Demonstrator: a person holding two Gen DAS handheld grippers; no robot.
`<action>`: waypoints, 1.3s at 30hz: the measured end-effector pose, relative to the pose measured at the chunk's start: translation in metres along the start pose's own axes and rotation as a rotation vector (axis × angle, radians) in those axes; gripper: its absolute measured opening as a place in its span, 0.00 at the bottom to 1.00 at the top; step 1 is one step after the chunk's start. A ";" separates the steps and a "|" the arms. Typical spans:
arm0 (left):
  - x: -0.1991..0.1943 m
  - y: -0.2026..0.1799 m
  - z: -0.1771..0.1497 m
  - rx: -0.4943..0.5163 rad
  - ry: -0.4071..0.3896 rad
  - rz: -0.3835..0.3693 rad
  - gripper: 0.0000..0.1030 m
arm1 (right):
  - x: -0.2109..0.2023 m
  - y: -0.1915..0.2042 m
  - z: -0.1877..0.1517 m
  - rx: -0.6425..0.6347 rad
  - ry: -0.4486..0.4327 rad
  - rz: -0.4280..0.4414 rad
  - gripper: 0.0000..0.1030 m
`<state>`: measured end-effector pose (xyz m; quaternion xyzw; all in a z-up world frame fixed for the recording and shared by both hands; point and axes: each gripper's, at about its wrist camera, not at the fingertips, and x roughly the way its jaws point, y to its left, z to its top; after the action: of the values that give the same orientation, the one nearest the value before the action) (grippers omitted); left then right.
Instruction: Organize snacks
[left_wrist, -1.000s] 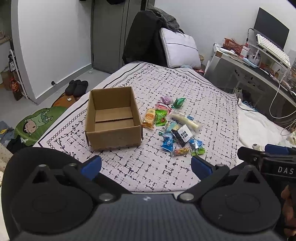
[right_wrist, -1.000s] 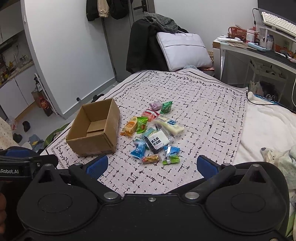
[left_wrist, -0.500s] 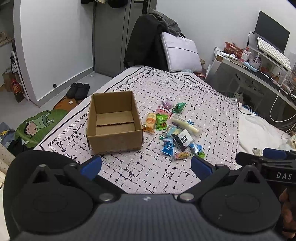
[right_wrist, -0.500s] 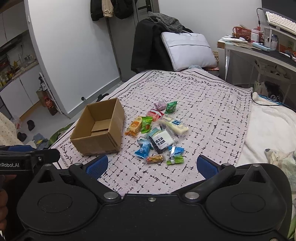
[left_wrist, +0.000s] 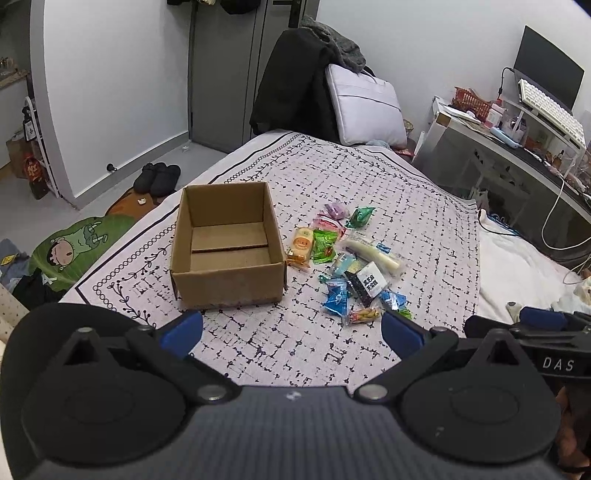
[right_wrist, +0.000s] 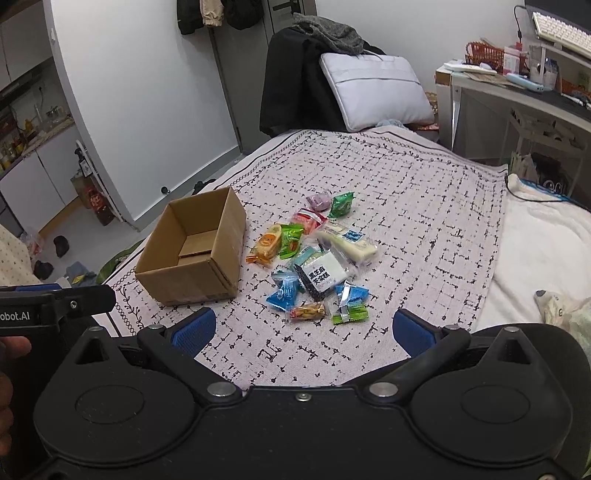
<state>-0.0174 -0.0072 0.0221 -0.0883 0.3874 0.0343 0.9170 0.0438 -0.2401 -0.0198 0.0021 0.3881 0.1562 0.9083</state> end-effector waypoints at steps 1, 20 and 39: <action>0.001 -0.001 0.000 -0.001 0.000 -0.004 0.99 | 0.002 -0.002 0.000 0.003 0.003 0.000 1.00; 0.063 -0.023 0.003 -0.094 0.048 -0.091 0.99 | 0.055 -0.048 0.008 0.121 0.027 0.021 1.00; 0.141 -0.042 0.006 -0.225 0.193 -0.037 0.72 | 0.116 -0.084 0.014 0.295 0.104 0.028 0.85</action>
<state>0.0908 -0.0477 -0.0696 -0.2004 0.4658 0.0521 0.8603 0.1529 -0.2855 -0.1025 0.1328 0.4532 0.1101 0.8746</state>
